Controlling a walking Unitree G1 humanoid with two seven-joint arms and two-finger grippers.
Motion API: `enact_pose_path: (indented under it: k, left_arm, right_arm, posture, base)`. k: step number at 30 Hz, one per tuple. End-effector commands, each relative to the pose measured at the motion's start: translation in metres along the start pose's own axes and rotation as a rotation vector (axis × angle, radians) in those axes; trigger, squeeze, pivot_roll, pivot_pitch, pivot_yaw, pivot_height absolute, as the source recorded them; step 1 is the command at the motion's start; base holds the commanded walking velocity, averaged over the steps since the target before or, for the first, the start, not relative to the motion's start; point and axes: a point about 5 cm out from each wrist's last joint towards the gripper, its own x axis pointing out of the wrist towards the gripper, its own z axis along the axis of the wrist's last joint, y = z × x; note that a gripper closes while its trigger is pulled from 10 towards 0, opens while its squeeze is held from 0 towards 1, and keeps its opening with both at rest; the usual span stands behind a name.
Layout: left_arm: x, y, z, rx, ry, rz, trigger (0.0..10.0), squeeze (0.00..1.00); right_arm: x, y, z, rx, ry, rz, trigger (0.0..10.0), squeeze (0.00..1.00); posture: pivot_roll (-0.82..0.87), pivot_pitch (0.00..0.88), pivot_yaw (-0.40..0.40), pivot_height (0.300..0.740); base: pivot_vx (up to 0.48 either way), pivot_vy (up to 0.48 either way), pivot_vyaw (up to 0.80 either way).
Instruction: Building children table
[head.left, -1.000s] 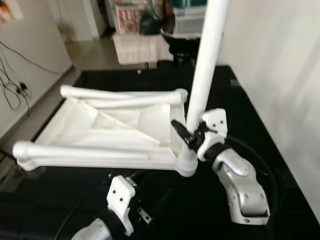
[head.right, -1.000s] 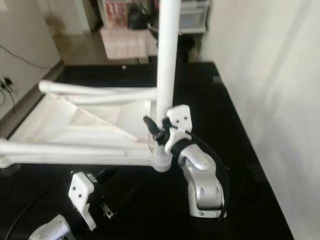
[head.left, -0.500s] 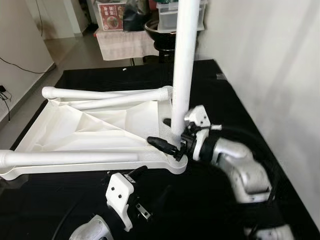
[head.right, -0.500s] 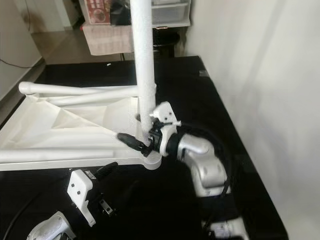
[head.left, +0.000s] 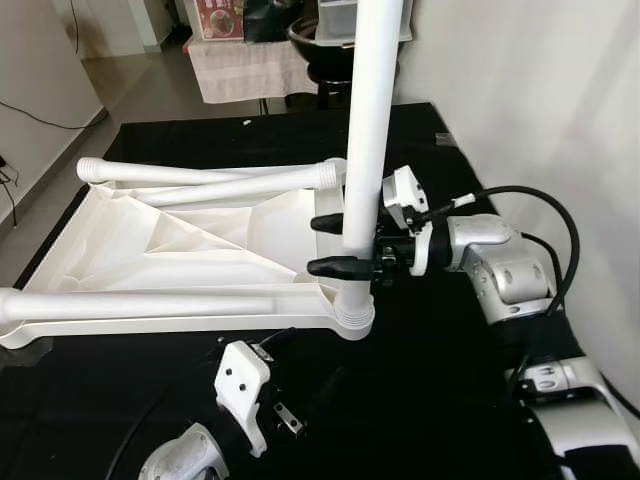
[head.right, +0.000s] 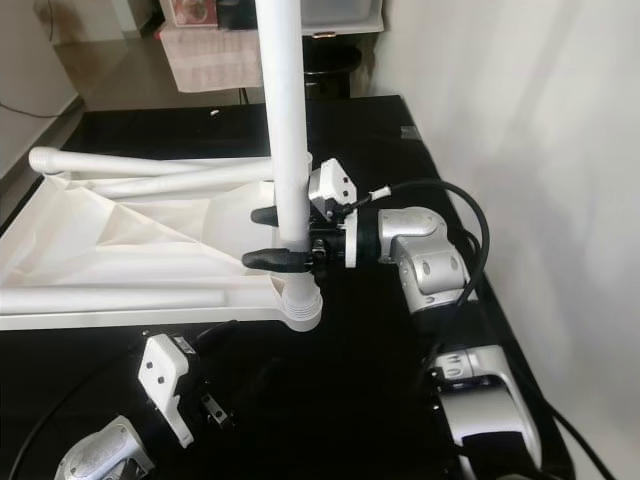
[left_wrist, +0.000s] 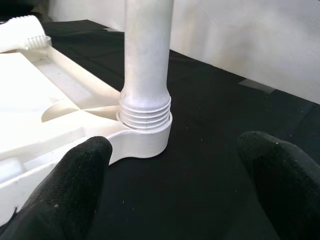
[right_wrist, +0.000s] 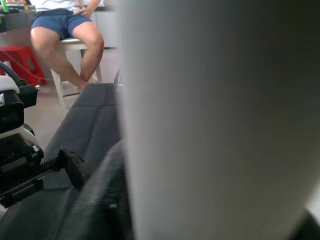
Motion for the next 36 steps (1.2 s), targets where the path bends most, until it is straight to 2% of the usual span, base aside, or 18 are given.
enact_pose_path:
  k: [1,6,11,13,14,15,16,18,19,20,25,26,27,28,29,30,32,36]
  left_arm:
    - [-0.002,-0.001,-0.003,-0.002,0.018,0.008,10.0,0.00]
    - [-0.002,-0.001,-0.003,-0.005,0.014,0.010,10.0,0.00]
    - [-0.003,-0.001,-0.002,-0.009,0.014,0.003,10.0,0.00]
    - [-0.004,0.000,-0.001,-0.009,0.015,0.002,10.0,0.00]
    - [-0.005,0.001,-0.001,-0.009,0.015,0.002,10.0,0.00]
    - [-0.005,0.001,-0.001,-0.009,0.015,0.002,10.0,0.00]
    - [-0.005,0.001,0.000,-0.009,0.014,0.002,10.0,0.00]
    - [-0.005,0.001,0.000,-0.009,0.014,0.002,10.0,0.00]
    - [-0.005,0.002,0.000,-0.009,0.015,0.002,10.0,0.00]
    - [-0.005,0.003,-0.001,-0.009,0.016,0.000,10.0,0.00]
    - [-0.003,0.006,-0.002,-0.012,0.018,-0.003,10.0,0.00]
    - [-0.003,0.007,-0.002,-0.010,0.018,0.000,10.0,0.00]
    - [-0.003,0.008,-0.002,-0.006,0.016,0.010,10.0,0.00]
    - [-0.003,0.009,-0.003,-0.002,0.012,0.025,10.0,0.00]
    - [-0.003,0.009,-0.003,-0.002,0.012,0.025,10.0,0.00]
    - [-0.003,0.009,-0.003,0.000,0.011,0.028,10.0,0.00]
    - [-0.003,0.009,-0.003,0.000,0.011,0.028,10.0,0.00]
    - [-0.002,0.009,-0.003,0.002,0.010,0.029,10.0,0.00]
  right_arm:
    - [0.006,0.004,0.003,-0.010,-0.010,0.070,0.0,0.00]
    - [-0.006,0.007,-0.004,-0.011,0.009,0.091,0.0,0.00]
    - [-0.013,0.011,-0.010,-0.006,0.002,-0.044,0.0,0.00]
    - [0.001,0.014,-0.027,0.068,0.005,-0.380,0.0,0.00]
    - [0.005,0.023,-0.050,0.168,0.044,-0.747,0.0,0.00]
    - [0.005,0.023,-0.050,0.168,0.044,-0.747,0.0,0.00]
    - [0.009,0.046,-0.069,0.251,0.096,-0.891,0.0,0.00]
    - [0.009,0.046,-0.069,0.251,0.096,-0.891,0.0,0.00]
    - [0.015,0.065,-0.079,0.271,0.122,-0.955,0.0,0.00]
    - [0.020,0.074,-0.082,0.284,0.129,-0.943,0.0,0.00]
    - [0.029,0.070,-0.076,0.251,0.116,-0.874,0.0,0.00]
    - [0.032,0.065,-0.073,0.243,0.112,-0.847,1.8,0.00]
    - [0.037,0.062,-0.068,0.253,0.080,-0.811,10.0,0.00]
    - [0.044,0.059,-0.060,0.267,0.028,-0.725,10.0,0.38]
    - [0.044,0.059,-0.060,0.267,0.028,-0.725,10.0,0.38]
    - [0.047,0.058,-0.056,0.276,0.001,-0.671,10.0,1.00]
    - [0.047,0.058,-0.056,0.276,0.001,-0.671,10.0,1.00]
    - [0.053,0.058,-0.045,0.280,-0.055,-0.525,10.0,1.00]
  posture:
    - [0.06,0.092,-0.011,0.740]
    - [0.05,0.096,-0.006,0.740]
    - [0.03,0.103,-0.005,0.740]
    - [0.03,0.110,-0.005,0.740]
    - [0.02,0.116,-0.005,0.740]
    - [0.02,0.116,-0.005,0.740]
    - [0.02,0.118,-0.001,0.740]
    - [0.02,0.118,-0.001,0.740]
    - [0.01,0.119,0.013,0.740]
    - [0.00,0.104,0.020,0.740]
    - [0.00,0.098,0.012,0.740]
    - [0.01,0.089,0.008,0.740]
    - [0.01,0.085,0.008,0.740]
    - [0.01,0.081,0.003,0.740]
    - [0.01,0.081,0.003,0.740]
    - [0.01,0.080,0.001,0.740]
    - [0.01,0.080,0.001,0.740]
    - [0.02,0.074,-0.004,0.740]
  base:
    - [0.000,0.000,0.00]
    - [0.000,0.000,0.00]
    - [0.000,0.000,0.00]
    - [0.000,0.000,0.00]
    - [0.000,0.000,0.00]
    - [0.000,0.000,0.00]
    - [0.000,0.000,0.00]
    - [0.000,0.000,0.00]
    - [0.000,0.000,0.00]
    - [0.000,0.000,0.00]
    - [0.000,0.000,0.00]
    - [0.000,0.000,0.00]
    - [0.000,0.000,0.00]
    - [0.000,0.000,0.00]
    - [0.000,0.000,0.00]
    - [0.000,0.000,0.00]
    - [0.000,0.000,0.00]
    - [0.000,0.000,0.00]
